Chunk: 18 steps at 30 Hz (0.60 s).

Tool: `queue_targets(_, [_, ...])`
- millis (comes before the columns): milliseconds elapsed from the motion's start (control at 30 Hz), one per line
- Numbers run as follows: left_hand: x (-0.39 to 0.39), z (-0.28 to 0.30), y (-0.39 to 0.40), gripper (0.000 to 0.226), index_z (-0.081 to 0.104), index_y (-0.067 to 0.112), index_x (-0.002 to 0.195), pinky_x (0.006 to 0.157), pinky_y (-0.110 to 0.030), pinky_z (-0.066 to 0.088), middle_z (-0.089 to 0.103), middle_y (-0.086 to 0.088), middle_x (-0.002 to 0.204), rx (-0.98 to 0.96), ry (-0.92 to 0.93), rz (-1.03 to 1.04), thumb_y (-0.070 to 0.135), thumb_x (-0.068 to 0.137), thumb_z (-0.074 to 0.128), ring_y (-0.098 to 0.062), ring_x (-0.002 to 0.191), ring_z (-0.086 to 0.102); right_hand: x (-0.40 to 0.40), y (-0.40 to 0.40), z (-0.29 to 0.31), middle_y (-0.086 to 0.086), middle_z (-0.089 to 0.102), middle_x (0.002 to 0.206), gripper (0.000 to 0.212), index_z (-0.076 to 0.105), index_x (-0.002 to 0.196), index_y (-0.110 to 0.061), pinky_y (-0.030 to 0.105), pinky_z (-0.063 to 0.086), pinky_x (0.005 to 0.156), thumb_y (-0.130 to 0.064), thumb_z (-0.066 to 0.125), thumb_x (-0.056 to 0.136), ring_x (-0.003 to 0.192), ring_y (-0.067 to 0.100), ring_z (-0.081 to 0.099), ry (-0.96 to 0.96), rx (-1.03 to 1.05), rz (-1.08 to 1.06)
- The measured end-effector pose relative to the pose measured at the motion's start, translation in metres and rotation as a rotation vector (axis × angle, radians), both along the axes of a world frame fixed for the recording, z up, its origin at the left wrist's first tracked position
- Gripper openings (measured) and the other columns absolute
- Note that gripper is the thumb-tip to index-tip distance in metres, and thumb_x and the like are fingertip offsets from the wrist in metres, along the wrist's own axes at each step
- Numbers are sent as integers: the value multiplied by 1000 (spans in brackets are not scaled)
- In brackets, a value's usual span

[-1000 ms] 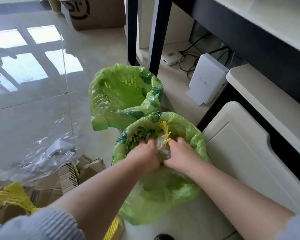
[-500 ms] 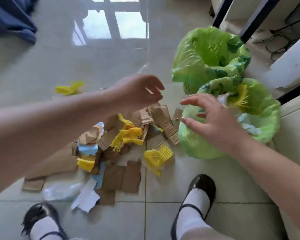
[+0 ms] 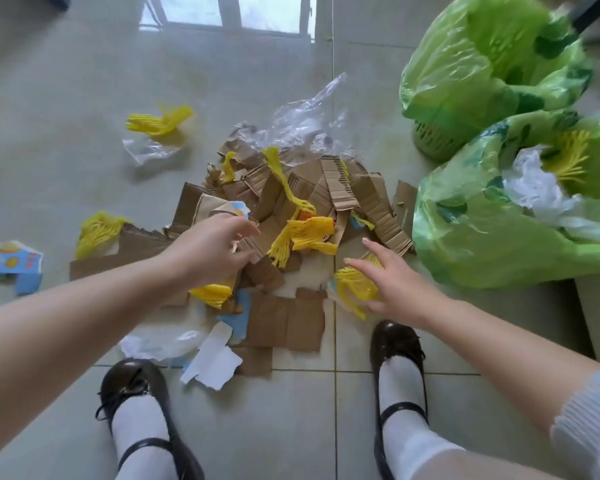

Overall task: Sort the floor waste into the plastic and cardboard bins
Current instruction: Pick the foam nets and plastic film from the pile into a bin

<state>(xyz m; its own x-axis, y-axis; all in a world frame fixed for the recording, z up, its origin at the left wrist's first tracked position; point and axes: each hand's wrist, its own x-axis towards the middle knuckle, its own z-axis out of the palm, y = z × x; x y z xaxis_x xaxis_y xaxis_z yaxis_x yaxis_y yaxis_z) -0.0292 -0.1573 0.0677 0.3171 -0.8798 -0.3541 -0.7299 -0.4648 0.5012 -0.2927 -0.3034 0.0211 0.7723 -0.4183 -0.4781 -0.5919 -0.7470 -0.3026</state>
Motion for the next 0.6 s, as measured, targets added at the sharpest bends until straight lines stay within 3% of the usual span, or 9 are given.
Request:
queue_targets(133, [-14,-33,-33,41,56,20,120,95,-44,44,52,-9,128,-110,-223,-319,16,79,62,-33,118,48,-1,0,-35,4,-6,158,82,19,144,-39,37,35,106,-23,67,79,143,25,10,117,-51,187])
queue_targets(200, [-22,-48,-46,47,51,22,126,109,-54,25,44,-10,139,-119,-356,-458,18,80,62,-34,132,36,-2,-2,-45,8,-4,158,79,18,144,-36,37,39,102,-19,63,82,141,29,19,114,-81,270])
queue_targets(300, [-24,-67,-60,62,32,31,138,110,-60,-6,19,-11,154,-102,-490,-561,27,82,59,-34,144,7,-1,-6,-54,17,10,156,73,21,145,-33,40,47,92,-12,55,84,131,34,36,71,-113,379])
queue_targets(400, [-18,-77,-71,73,14,38,143,105,-61,-16,-1,-14,157,-91,-582,-638,33,84,56,-39,143,-6,5,-7,-58,27,34,145,71,36,140,-28,43,51,79,-6,62,79,115,38,52,34,-136,441])
queue_targets(500, [-9,-85,-82,71,10,41,144,106,-64,-11,-4,-14,157,-54,-599,-704,31,87,52,-37,143,2,8,-7,-61,26,56,125,64,54,127,-24,37,52,59,-14,76,67,92,35,64,-4,-174,528])
queue_targets(600, [-3,-89,-88,72,20,37,143,108,-64,-4,16,-14,154,-56,-584,-755,35,83,59,-34,136,25,8,-5,-69,21,61,115,53,60,117,-22,32,47,49,-15,77,67,79,30,65,-44,-163,581])
